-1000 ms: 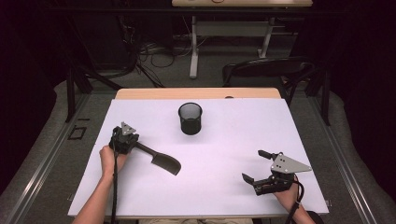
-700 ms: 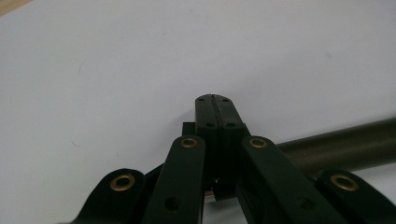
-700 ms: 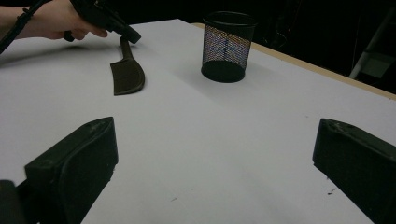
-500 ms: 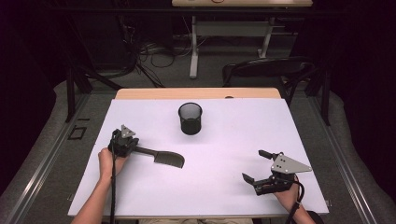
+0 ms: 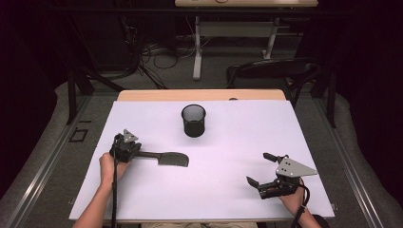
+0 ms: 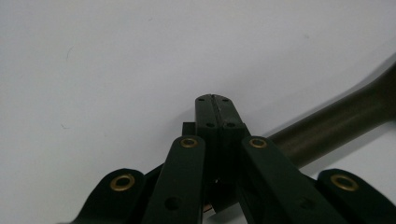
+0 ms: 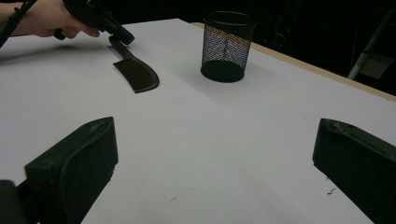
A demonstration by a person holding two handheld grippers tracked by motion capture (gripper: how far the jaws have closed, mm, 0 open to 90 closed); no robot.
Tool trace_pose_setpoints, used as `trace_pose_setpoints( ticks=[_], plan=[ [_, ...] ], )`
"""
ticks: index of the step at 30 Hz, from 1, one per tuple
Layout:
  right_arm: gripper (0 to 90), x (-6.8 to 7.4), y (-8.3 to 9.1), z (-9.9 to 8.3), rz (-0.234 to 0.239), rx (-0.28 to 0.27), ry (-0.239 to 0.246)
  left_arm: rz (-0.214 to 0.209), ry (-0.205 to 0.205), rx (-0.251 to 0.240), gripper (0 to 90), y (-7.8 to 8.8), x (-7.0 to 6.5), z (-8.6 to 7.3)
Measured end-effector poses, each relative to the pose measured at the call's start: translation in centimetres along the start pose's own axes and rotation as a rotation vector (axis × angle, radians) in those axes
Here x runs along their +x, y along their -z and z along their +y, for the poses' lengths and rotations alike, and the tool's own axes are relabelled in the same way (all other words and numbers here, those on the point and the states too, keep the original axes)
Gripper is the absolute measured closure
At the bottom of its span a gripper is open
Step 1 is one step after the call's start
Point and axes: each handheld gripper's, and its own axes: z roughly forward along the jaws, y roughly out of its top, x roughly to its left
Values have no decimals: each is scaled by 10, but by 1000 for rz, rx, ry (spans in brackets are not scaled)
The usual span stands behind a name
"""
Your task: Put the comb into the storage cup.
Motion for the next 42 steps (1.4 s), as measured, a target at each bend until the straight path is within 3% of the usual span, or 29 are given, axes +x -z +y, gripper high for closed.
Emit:
trace_pose_setpoints(
  ticks=[10, 42],
  plan=[
    [0, 0, 0, 0, 1, 2, -2, -15, 3, 13, 900, 3, -3, 0],
    [0, 1, 0, 0, 4, 2, 4, -56, 90, 83, 900, 12, -10, -5]
  ],
)
